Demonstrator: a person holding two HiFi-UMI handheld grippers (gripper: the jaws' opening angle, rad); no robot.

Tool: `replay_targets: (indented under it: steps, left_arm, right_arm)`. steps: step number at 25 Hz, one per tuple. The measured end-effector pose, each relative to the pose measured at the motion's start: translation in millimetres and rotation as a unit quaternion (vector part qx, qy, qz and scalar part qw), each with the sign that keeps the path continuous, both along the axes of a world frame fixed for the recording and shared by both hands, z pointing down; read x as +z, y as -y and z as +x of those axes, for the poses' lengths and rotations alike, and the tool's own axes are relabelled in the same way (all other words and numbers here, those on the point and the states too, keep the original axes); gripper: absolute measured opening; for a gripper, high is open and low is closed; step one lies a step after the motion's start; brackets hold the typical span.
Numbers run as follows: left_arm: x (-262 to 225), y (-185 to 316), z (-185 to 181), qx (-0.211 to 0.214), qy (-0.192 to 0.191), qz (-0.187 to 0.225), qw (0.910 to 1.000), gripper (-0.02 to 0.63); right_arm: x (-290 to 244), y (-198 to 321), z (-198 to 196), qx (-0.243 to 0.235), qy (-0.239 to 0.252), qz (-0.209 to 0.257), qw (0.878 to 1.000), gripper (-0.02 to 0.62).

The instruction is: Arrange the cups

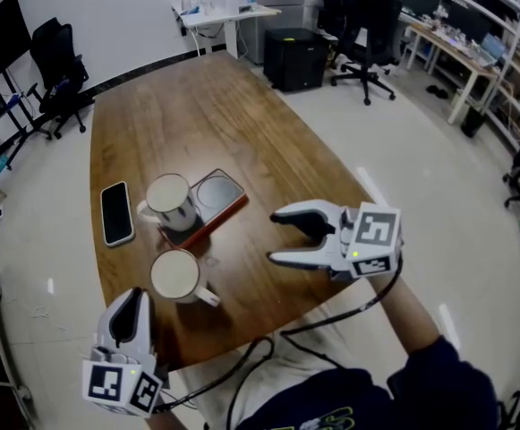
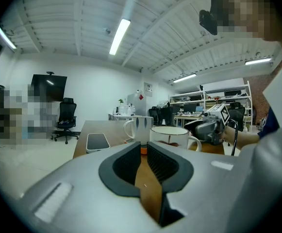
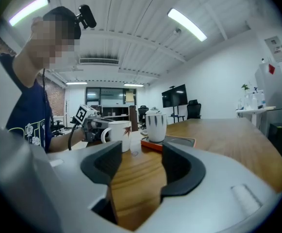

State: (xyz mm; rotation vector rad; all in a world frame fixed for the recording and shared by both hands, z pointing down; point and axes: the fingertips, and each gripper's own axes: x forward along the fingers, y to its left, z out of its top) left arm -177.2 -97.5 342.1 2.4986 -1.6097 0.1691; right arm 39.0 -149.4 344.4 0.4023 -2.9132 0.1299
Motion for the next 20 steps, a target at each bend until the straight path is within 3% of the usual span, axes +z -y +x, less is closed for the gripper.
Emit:
replay_targets:
  steps: [3, 4, 11, 20]
  left_arm:
    - [1, 1, -1, -0.007, 0.000, -0.002, 1.0000, 0.030]
    - [0, 1, -2, -0.012, -0.001, 0.000, 0.9999, 0.005]
    - [-1, 3, -9, -0.032, 0.000, 0.003, 0.9995, 0.003]
    - [1, 4, -8, -0.032, 0.001, 0.002, 0.9995, 0.003]
  right_arm:
    - [-4, 11, 8, 0.052, 0.013, 0.006, 0.999, 0.018]
    - [-4, 14, 10, 0.062, 0.012, 0.007, 0.998, 0.008]
    - [-3, 27, 16, 0.123, 0.011, 0.006, 0.992, 0.008]
    - [-1, 27, 18, 0.128, 0.009, 0.005, 0.992, 0.008]
